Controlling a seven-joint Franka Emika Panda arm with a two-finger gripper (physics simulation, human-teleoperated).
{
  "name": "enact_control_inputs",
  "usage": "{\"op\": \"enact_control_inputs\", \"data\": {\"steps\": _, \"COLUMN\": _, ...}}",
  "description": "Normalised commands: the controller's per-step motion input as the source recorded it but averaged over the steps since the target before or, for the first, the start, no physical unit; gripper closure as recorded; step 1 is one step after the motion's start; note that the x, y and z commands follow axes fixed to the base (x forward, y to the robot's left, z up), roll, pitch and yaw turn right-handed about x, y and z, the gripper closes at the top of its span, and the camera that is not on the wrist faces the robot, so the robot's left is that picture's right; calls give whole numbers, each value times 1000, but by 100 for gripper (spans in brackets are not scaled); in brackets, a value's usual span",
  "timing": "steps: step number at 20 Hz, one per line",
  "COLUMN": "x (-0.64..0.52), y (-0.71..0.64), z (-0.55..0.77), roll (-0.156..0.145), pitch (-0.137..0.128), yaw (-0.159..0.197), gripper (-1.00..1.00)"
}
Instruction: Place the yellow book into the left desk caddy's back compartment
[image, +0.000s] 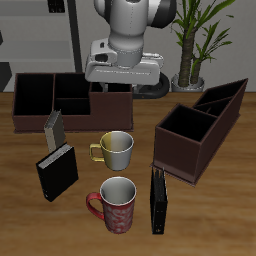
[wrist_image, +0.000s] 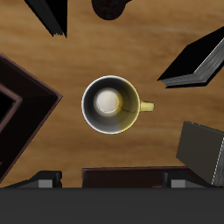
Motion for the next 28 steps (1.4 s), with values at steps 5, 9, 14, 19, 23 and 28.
{"op": "enact_control_inputs", "data": {"steps": 5, "x": 22, "y": -14, "z": 45, "roll": -6, "pitch": -9, "yaw": -3, "gripper": -100}}
{"op": "enact_control_inputs", "data": {"steps": 9, "x": 5, "y": -191, "z": 8, "roll": 37, "pitch": -39, "yaw": 40, "gripper": -100}}
{"op": "enact_control_inputs", "data": {"steps": 14, "x": -61, "y": -538, "z": 26, "roll": 105, "pitch": 2, "yaw": -23, "gripper": -100}}
{"op": "enact_control_inputs", "data": {"steps": 19, "x": -205, "y": -732, "z": -98, "roll": 51, "pitch": -45, "yaw": -14, "gripper": -100}}
{"op": "enact_control_inputs", "data": {"steps": 23, "x": -249, "y": -744, "z": -226, "roll": -26, "pitch": -22, "yaw": 58, "gripper": -100}}
{"op": "enact_control_inputs", "data": {"steps": 28, "x": -283, "y": -704, "z": -196, "roll": -26, "pitch": -59, "yaw": 75, "gripper": -100}}
